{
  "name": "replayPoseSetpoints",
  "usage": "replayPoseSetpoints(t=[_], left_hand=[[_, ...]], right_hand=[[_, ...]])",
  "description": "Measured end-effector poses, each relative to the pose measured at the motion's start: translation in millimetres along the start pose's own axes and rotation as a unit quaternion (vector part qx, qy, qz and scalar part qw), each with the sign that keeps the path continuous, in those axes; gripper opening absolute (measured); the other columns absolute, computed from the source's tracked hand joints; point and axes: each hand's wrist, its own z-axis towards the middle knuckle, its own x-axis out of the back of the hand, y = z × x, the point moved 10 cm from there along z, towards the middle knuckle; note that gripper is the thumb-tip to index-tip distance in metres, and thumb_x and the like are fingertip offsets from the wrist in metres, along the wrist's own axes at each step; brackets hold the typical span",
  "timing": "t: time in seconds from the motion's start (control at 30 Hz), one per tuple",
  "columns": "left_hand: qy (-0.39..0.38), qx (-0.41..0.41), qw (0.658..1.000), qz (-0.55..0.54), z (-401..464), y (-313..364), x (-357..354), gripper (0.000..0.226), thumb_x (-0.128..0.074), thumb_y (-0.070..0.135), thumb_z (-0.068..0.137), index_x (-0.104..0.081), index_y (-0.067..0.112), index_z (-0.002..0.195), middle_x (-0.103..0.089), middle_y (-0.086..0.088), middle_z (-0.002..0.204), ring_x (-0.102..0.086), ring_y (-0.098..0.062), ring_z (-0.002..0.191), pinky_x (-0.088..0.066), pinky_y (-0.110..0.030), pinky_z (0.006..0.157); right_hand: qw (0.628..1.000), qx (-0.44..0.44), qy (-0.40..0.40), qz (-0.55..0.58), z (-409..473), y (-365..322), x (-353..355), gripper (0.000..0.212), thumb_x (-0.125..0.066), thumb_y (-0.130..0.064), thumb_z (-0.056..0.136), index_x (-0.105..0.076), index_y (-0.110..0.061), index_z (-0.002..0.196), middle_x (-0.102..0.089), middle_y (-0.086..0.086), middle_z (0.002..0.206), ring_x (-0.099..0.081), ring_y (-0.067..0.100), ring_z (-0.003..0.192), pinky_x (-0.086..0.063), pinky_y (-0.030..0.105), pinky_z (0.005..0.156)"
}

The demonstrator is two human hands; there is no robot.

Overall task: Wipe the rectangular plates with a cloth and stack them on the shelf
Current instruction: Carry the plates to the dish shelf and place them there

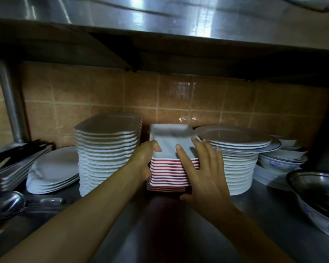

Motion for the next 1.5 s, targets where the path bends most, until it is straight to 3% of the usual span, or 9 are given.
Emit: replayPoseSetpoints(t=[0.17, 0.47, 0.67, 0.83, 0.97, 1.1, 1.23, 1.33, 1.5], left_hand=[[0.002, 0.009, 1.0, 0.002, 2, -1, 0, 0.03, -0.045, 0.01, 0.08, -0.062, 0.006, 0.104, -0.066, -0.015, 0.087, -0.06, -0.03, 0.074, -0.05, -0.034, 0.067], [0.002, 0.036, 0.999, 0.019, 9, 7, -3, 0.014, -0.045, 0.015, 0.084, -0.056, 0.007, 0.083, -0.058, -0.012, 0.076, -0.053, -0.026, 0.069, -0.044, -0.032, 0.068], [-0.012, 0.074, 0.995, 0.066, 27, 9, -3, 0.023, -0.049, 0.023, 0.082, -0.057, 0.005, 0.095, -0.059, -0.016, 0.089, -0.053, -0.032, 0.095, -0.037, -0.047, 0.101], [-0.06, 0.08, 0.993, 0.058, 29, 12, -8, 0.031, -0.056, 0.038, 0.084, -0.065, 0.009, 0.09, -0.066, -0.013, 0.085, -0.06, -0.028, 0.08, -0.048, -0.038, 0.075], [-0.06, -0.028, 0.988, 0.136, 23, 18, 1, 0.061, -0.049, 0.07, 0.078, -0.058, 0.025, 0.119, -0.065, -0.005, 0.114, -0.06, -0.022, 0.099, -0.045, -0.035, 0.068], [-0.036, -0.383, 0.849, 0.362, -22, 60, -5, 0.106, -0.074, 0.071, 0.053, -0.026, 0.038, 0.142, -0.03, 0.008, 0.149, -0.036, -0.003, 0.13, -0.04, -0.026, 0.103], [0.071, -0.439, 0.625, 0.642, -40, 53, -20, 0.128, -0.08, 0.052, 0.056, 0.005, 0.031, 0.149, 0.008, 0.005, 0.157, 0.002, -0.014, 0.144, -0.015, -0.037, 0.116], [0.115, -0.497, 0.524, 0.682, -51, 51, -35, 0.12, -0.086, 0.045, 0.044, -0.026, 0.018, 0.144, -0.028, -0.007, 0.15, -0.022, -0.024, 0.141, -0.026, -0.05, 0.109], [0.162, -0.574, 0.453, 0.662, -53, 51, -42, 0.094, -0.086, 0.035, 0.042, -0.043, 0.009, 0.121, -0.058, -0.012, 0.114, -0.055, -0.029, 0.107, -0.045, -0.045, 0.091]], right_hand=[[0.991, 0.022, 0.131, -0.031, 1, 4, 2, 0.097, -0.082, -0.027, 0.066, -0.024, -0.023, 0.144, -0.052, 0.021, 0.125, -0.043, 0.036, 0.121, -0.036, 0.053, 0.1], [0.995, 0.016, 0.097, -0.022, 20, 11, -6, 0.103, -0.09, -0.031, 0.037, -0.043, -0.018, 0.128, -0.056, 0.014, 0.1, -0.043, 0.026, 0.094, -0.049, 0.04, 0.074], [0.995, 0.003, 0.093, -0.024, 34, 18, -19, 0.105, -0.092, -0.038, 0.035, -0.044, -0.017, 0.126, -0.059, 0.014, 0.098, -0.042, 0.026, 0.095, -0.052, 0.04, 0.074], [0.996, -0.007, 0.09, -0.028, 40, 23, -23, 0.105, -0.092, -0.035, 0.035, -0.043, -0.018, 0.126, -0.058, 0.013, 0.1, -0.042, 0.026, 0.096, -0.051, 0.04, 0.076], [0.997, -0.006, 0.08, -0.023, 42, 22, -22, 0.105, -0.092, -0.033, 0.034, -0.042, -0.019, 0.126, -0.056, 0.012, 0.1, -0.043, 0.025, 0.094, -0.05, 0.039, 0.076], [0.998, -0.006, 0.066, -0.012, 46, 26, -24, 0.103, -0.091, -0.035, 0.037, -0.042, -0.019, 0.127, -0.055, 0.011, 0.101, -0.048, 0.026, 0.093, -0.047, 0.038, 0.077], [0.999, -0.004, 0.054, 0.0, 47, 26, -27, 0.104, -0.091, -0.04, 0.04, -0.04, -0.019, 0.129, -0.054, 0.013, 0.107, -0.047, 0.028, 0.099, -0.048, 0.042, 0.081], [0.998, 0.005, 0.062, 0.009, 46, 24, -23, 0.103, -0.09, -0.039, 0.041, -0.04, -0.017, 0.128, -0.055, 0.014, 0.107, -0.05, 0.03, 0.098, -0.048, 0.043, 0.082], [0.998, 0.002, 0.057, 0.011, 43, 27, -26, 0.106, -0.091, -0.038, 0.043, -0.037, -0.017, 0.132, -0.055, 0.017, 0.116, -0.048, 0.031, 0.106, -0.048, 0.046, 0.087]])
